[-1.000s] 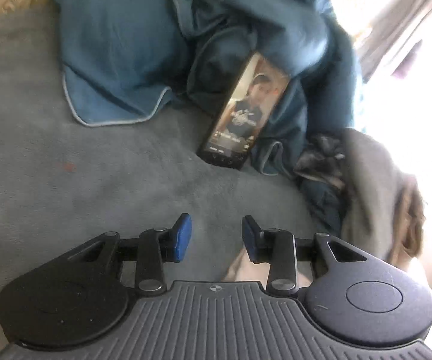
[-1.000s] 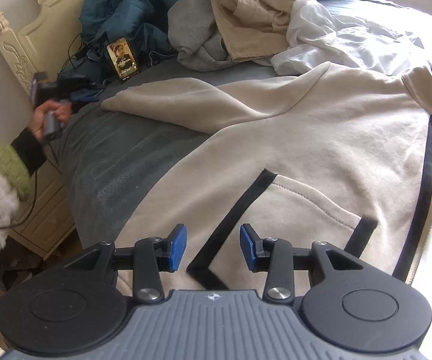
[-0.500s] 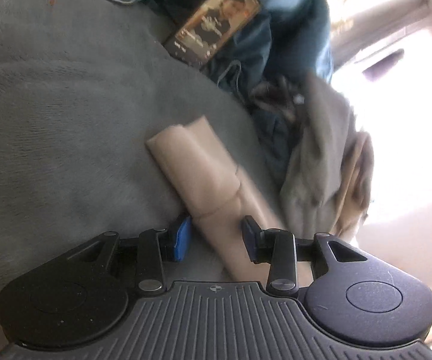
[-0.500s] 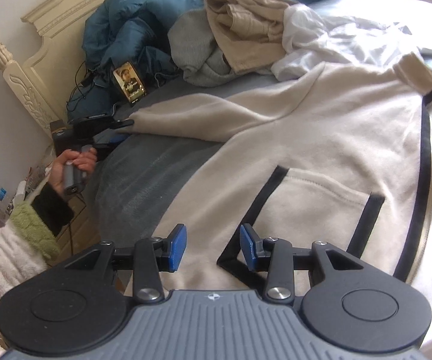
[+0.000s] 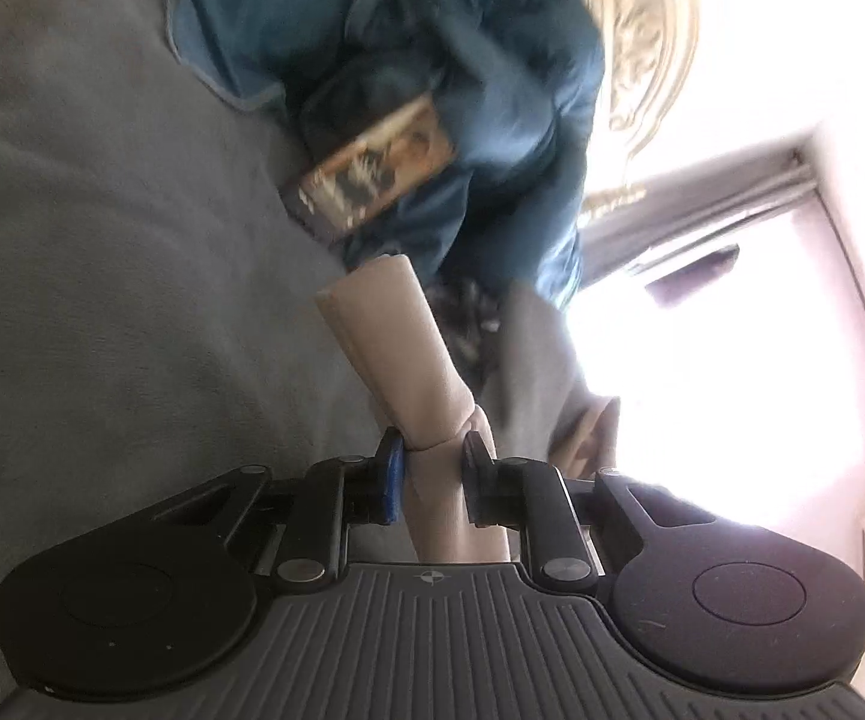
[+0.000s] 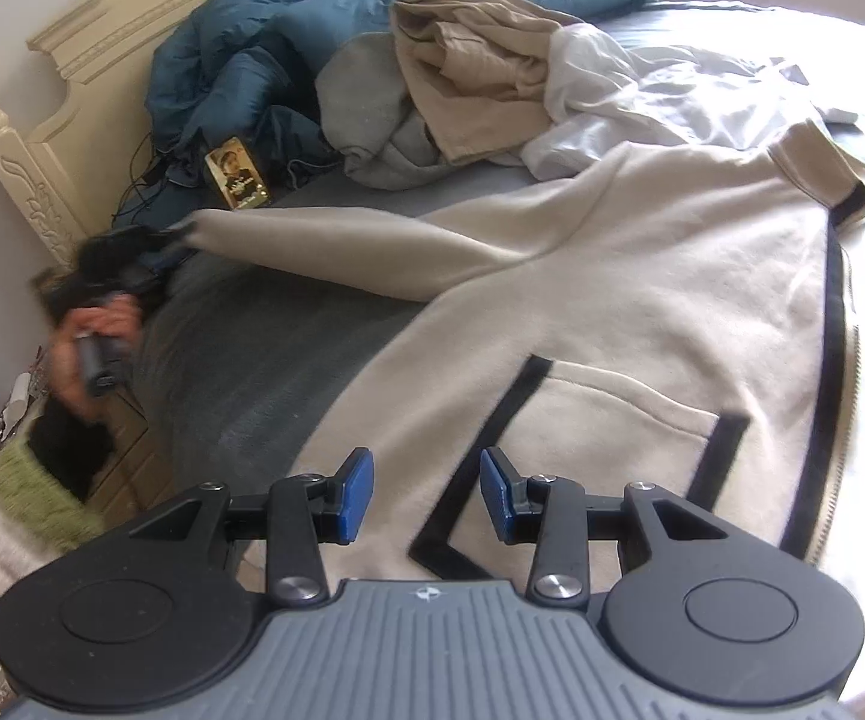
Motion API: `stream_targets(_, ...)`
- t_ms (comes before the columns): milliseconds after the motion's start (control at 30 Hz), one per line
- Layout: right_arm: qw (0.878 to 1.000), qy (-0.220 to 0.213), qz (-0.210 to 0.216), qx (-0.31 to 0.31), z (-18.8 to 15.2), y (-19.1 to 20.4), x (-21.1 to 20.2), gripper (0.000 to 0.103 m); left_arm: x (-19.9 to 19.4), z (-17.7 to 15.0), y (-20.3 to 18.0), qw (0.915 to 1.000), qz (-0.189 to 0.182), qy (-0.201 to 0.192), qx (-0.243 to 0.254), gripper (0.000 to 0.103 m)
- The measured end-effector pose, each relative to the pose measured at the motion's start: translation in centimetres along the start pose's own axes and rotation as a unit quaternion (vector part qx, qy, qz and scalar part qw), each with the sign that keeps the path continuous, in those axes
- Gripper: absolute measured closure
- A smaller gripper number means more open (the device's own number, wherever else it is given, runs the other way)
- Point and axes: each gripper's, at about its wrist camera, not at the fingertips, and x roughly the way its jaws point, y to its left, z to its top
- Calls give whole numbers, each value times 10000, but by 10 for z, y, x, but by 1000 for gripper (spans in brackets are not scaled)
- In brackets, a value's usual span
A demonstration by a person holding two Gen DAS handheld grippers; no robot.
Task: Fold clothes
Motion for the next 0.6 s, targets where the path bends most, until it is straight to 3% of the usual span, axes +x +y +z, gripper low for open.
stream_targets(67,10000,14,-7,93,-2,-6,0,61,-9,-6,-1,9984,472,2,317,85)
stream_targets(167,9997,52,-7,225,-6,-12,1,61,5,-10,18,9891,1281,401,603,85)
stream_targets(267,9997,40,-3,227,-7,-12,-3,61,7,-5,40,9907,1136,618,417,80)
stream_targets(367,9998,-37,-40,183,-10,-13,-12,61,-10,-4,43,9926,1003,579,372,74)
stream_targets(600,9983,-245,-87,528,-19,-27,-35,61,-64,-13,25,9853,1394,-655,743,71)
